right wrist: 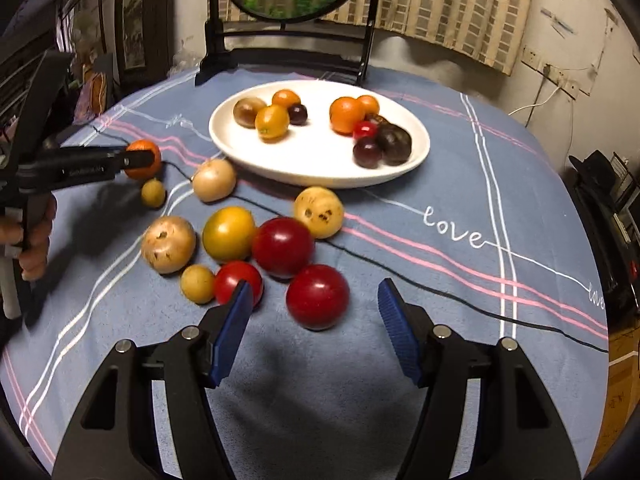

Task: Organize fruits
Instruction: 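Grasp the large red tomato with the right tool while the left tool holds the tangerine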

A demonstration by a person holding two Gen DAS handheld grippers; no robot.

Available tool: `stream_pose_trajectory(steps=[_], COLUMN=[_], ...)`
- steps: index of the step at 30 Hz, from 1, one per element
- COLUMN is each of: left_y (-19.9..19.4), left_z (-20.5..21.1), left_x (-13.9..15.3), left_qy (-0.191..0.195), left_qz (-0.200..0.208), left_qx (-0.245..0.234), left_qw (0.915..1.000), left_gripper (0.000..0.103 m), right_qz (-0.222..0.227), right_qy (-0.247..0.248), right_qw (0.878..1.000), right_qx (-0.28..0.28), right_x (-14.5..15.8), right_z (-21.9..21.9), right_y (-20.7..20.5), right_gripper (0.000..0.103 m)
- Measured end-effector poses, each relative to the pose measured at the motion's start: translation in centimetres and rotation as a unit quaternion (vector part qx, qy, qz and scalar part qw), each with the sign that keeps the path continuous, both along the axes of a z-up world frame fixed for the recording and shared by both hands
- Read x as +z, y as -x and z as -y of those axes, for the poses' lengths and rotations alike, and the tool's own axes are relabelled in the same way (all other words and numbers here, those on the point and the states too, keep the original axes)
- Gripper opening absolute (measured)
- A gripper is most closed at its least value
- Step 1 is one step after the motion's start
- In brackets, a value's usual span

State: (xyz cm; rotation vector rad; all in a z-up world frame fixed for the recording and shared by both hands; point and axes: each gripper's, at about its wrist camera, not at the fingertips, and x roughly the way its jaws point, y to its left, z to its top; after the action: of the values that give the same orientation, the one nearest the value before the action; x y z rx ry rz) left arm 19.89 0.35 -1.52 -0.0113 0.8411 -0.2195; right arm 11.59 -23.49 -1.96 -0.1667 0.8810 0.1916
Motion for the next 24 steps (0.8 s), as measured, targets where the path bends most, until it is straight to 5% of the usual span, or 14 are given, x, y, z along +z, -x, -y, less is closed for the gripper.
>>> stream_pose_trajectory(steps=[8,13,24], left_y=[0.1,0.2,0.2], left_z=[0.3,0.4,0.6], left_x=[-0.1,-0.1,-0.1], left_qy=[-0.007,-0.008,-0.012], left_qz=[0.002,0.001,0.001], left_qx=[-0.004,-0.007,-0.011], left_qw=[1.0000,0.9999,0.9999], left_gripper=[0.044,0.044,0.044], right_qz=[-0.009,-0.021,-0.026], right_qy=[0.021,0.023,0.009], right_qw=[0.999,0.999,0.999], right_qx=[-0.023,-0.034,-0.047], right_x=[-1.4,-2.5,-2.4], right_z=[-0.5,-0.7,-0.5], right_y=[-0.8,-1.5,-1.7], right_gripper=[0.065,0.043,0.040])
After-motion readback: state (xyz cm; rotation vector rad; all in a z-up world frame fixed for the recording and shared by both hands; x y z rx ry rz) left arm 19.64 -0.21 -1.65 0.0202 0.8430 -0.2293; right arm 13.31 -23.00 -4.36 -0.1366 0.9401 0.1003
